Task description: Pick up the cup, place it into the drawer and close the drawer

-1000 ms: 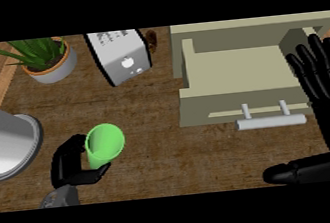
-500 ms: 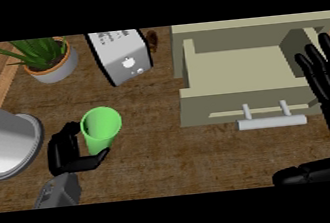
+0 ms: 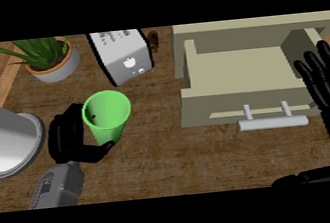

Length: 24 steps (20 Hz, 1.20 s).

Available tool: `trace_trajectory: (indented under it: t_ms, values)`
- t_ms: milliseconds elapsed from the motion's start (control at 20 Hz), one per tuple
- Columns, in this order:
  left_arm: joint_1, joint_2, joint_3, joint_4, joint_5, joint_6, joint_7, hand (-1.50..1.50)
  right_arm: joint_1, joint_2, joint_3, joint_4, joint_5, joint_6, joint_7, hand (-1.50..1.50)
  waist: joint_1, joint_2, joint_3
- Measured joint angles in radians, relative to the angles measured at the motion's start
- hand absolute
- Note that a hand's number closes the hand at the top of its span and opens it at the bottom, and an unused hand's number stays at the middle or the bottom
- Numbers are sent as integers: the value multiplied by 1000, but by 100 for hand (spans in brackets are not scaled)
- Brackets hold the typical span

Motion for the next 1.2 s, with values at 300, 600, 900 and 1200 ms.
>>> trace_trajectory:
  t_ms: [300, 600, 900, 1200]
  values:
    - [-27, -38, -57, -239, 31, 69, 223, 150, -18, -7, -21, 31, -3, 2, -11, -150, -1, 1, 0]
    - [-157, -59, -111, -339, 37, 209, 381, 150, -42, -12, -35, 57, -13, 7, -23, -150, -6, 2, 0]
    - [-311, -66, -154, -353, 8, 337, 499, 150, -20, -7, -34, 61, -7, 15, -52, -150, -10, 3, -1]
    - [-478, -67, -151, -258, -32, 399, 551, 150, -32, -4, -32, 94, 0, 17, -66, -150, -12, 5, -1]
